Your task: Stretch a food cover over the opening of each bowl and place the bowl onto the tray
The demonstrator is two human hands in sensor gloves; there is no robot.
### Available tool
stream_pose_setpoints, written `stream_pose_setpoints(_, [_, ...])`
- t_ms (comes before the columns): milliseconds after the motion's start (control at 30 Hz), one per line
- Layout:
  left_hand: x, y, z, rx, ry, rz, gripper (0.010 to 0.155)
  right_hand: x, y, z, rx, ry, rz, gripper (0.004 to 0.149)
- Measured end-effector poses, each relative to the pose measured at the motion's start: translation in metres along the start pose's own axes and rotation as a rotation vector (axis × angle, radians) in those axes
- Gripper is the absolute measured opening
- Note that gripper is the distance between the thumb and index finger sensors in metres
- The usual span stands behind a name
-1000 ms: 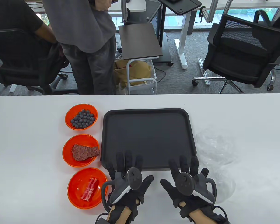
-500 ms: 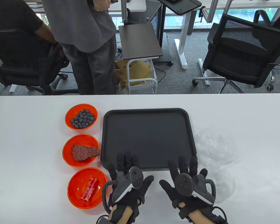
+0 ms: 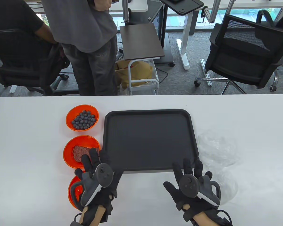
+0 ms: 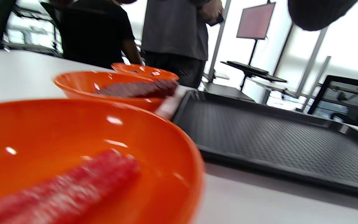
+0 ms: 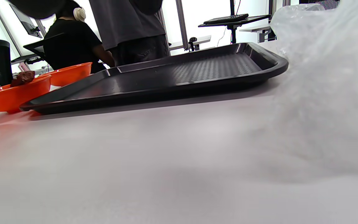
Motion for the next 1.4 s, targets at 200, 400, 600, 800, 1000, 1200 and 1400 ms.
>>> stream_pose_setpoints(200, [0.01, -0.06, 0.006, 0.041, 0.023, 0.161, 0.091, -0.001, 0.002, 0.001, 0.002, 0.008, -0.005, 0.088])
stream_pose_setpoints(400, [0.01, -0.093, -0.017, 0.031, -0.13, 0.275, 0.084, 0.0, 0.001, 0.001, -0.01, 0.009, 0.0, 0.088])
stream_pose_setpoints(600, [0.008, -0.106, -0.029, 0.029, -0.13, 0.316, 0.074, 0.0, -0.001, 0.0, -0.018, 0.002, 0.005, 0.088])
stream_pose_setpoints(800, [0.006, -0.113, -0.04, 0.088, -0.137, 0.31, 0.065, 0.001, -0.003, -0.001, -0.024, 0.001, 0.01, 0.088])
stream_pose_setpoints(1000, [0.005, -0.123, -0.051, 0.185, -0.134, 0.312, 0.053, 0.002, -0.004, -0.001, -0.027, 0.001, 0.01, 0.087])
stream_pose_setpoints(1200, [0.009, -0.127, -0.049, 0.249, -0.122, 0.3, 0.05, 0.002, -0.005, -0.001, -0.034, -0.003, 0.013, 0.087])
stream_pose_setpoints(1400, [0.009, -0.093, -0.042, 0.288, -0.131, 0.199, 0.05, 0.003, -0.01, -0.007, -0.05, -0.037, 0.027, 0.087])
Point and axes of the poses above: the tracker on the back of each hand, its own y axis roughly to the thumb side, its own x axis roughly from the fingertips to the wrist, z = x × y, the point moved 5 cm from there along -x, roughly from the wrist to the fingertips, and after that the axes turned 15 degrees about -z, right-handed, at the moved point
